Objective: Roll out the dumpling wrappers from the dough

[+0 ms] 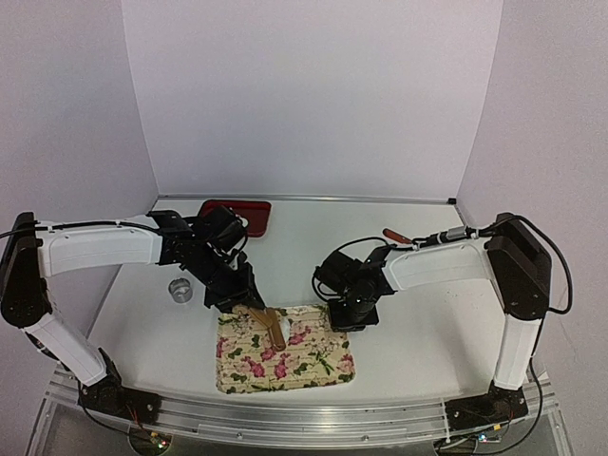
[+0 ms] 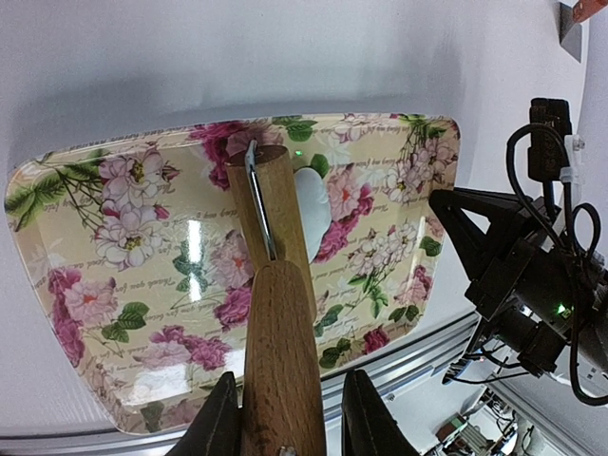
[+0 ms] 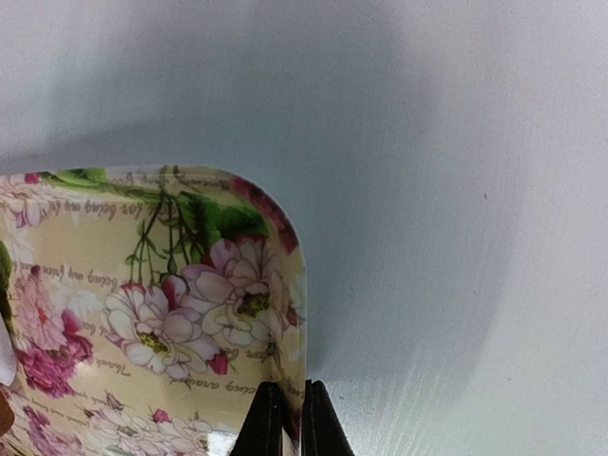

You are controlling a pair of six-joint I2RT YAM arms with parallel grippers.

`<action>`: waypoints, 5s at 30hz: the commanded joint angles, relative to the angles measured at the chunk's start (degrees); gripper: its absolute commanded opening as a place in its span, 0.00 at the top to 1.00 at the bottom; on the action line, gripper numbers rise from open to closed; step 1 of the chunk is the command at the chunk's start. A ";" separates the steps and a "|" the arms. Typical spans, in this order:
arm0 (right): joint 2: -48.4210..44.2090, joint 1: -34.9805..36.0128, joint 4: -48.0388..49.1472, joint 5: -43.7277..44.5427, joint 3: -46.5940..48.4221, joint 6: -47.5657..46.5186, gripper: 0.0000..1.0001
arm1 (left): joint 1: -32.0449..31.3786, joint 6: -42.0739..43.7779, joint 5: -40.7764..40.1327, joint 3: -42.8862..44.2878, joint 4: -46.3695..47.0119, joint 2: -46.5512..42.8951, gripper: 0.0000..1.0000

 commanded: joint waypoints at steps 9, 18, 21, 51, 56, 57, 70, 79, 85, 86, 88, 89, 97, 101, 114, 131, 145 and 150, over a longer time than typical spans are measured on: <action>0.66 1.21 -1.92 4.56 0.44 1.17 1.00 | -0.30 2.49 -6.77 -5.27 -5.17 -2.01 1.00; 0.75 1.21 -2.51 5.18 0.30 2.22 1.00 | 0.03 1.62 -9.28 -6.18 -9.17 -6.63 1.00; 0.64 1.16 -2.69 5.41 0.32 2.33 1.00 | 0.27 1.44 -10.07 -5.54 -11.04 -8.45 1.00; 2.52 1.80 -1.36 6.90 6.65 -18.25 1.00 | -1.45 46.65 -7.03 10.33 -15.60 -3.02 1.00; 4.91 1.62 -1.36 6.30 9.47 -22.51 1.00 | -1.44 50.12 -10.17 12.06 -17.03 -2.86 1.00; 5.24 1.55 -1.36 6.04 9.97 -22.96 1.00 | -1.44 50.59 -11.07 12.64 -18.07 -2.45 1.00; 8.04 1.30 -1.36 4.52 12.27 -23.77 1.00 | -1.60 54.41 -10.47 15.33 -18.44 -0.05 1.00; 8.31 1.27 -1.28 3.66 11.66 -22.78 1.00 | -2.37 55.67 -9.94 15.38 -17.86 2.51 1.00; 8.68 1.30 -1.26 3.82 12.00 -22.49 1.00 | -2.49 56.27 -10.06 14.62 -17.89 3.21 1.00; 8.73 1.30 -1.28 3.83 12.04 -22.40 1.00 | -2.51 56.35 -10.14 14.59 -18.14 3.38 1.00; 8.89 1.30 -1.27 3.67 12.21 -22.38 1.00 | -2.57 56.37 -10.05 14.56 -18.27 3.62 1.00; 8.94 1.30 -1.29 3.64 12.27 -22.35 1.00 | -2.58 56.37 -9.93 14.45 -18.19 3.59 1.00; 9.23 1.30 -1.27 3.67 12.27 -22.30 1.00 | -3.18 56.11 -8.95 13.41 -17.65 4.15 1.00; 9.32 1.30 -1.27 3.65 12.11 -21.92 1.00 | -3.44 56.03 -9.23 13.15 -17.70 5.21 1.00; 9.49 1.30 -1.27 3.35 11.66 -20.33 1.00 | -3.55 55.01 -10.36 12.41 -20.71 9.45 1.00; 9.03 1.30 -1.36 4.59 10.47 -18.16 1.00 | -3.46 47.87 -4.58 10.80 -22.89 12.96 1.00; 7.87 1.28 -1.36 7.12 9.72 -17.27 1.00 | -3.29 45.02 0.66 7.78 -23.13 14.69 1.00; 7.05 1.30 -1.36 7.22 8.90 -16.09 1.00 | -2.64 45.09 1.54 7.70 -22.63 16.49 1.00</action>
